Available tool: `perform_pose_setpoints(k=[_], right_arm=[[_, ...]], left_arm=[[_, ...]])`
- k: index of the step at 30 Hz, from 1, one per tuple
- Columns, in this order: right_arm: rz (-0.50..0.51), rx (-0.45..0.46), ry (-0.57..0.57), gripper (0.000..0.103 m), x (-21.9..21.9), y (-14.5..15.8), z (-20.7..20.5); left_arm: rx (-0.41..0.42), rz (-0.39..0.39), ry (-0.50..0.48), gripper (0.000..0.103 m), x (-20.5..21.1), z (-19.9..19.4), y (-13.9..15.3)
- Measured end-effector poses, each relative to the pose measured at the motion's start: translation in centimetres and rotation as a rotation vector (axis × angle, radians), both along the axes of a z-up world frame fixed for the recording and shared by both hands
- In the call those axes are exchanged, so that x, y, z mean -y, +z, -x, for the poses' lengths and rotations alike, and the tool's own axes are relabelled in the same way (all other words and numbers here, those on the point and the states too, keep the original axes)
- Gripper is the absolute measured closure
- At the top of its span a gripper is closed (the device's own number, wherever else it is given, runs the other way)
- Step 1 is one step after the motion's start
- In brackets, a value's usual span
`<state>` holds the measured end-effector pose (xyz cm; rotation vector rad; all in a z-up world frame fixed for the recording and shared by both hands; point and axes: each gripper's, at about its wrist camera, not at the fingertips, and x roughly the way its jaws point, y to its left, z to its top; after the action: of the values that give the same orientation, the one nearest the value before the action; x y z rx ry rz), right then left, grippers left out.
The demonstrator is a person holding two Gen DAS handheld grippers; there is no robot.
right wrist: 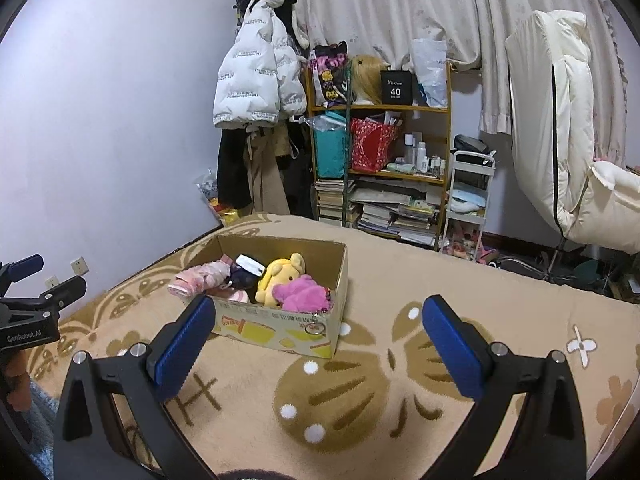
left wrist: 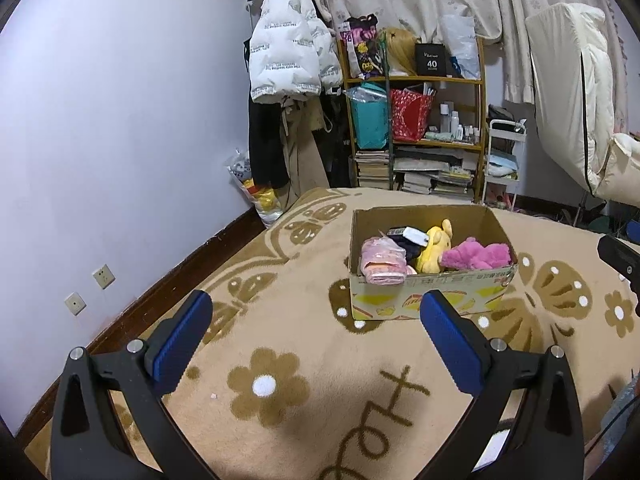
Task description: Organize soft objects
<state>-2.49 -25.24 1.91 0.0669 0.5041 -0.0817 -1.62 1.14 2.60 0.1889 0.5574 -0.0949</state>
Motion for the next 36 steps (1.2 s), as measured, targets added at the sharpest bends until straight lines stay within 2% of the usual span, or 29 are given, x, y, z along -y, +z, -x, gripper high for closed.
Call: perform_pose_setpoints(k=[9,20,25,36], right_arm=[[-0.018,-0.018,-0.019,0.000,0.9,-1.0,-0.9],[-0.007,-0.019,-0.028,0.000,1.4,-1.5,-1.3],[-0.011,-0.021,-0.031,0.000,1.3,-1.6,-1.4],[-0.011,-0.020,-0.032,0.000,1.4,-1.7,-1.4]], left_arm=[[-0.029,-0.007,-0.015,0.001,0.6,-1.2,-0.9],[-0.009,-0.018,-0.035,0.001,1.4,-1.3,-1.3],[-0.023,0.003,-0.039,0.001,1.3,-1.3,-1.3],[-0.023,-0.007,-0.045,0.001,1.2,-1.4,-1.3]])
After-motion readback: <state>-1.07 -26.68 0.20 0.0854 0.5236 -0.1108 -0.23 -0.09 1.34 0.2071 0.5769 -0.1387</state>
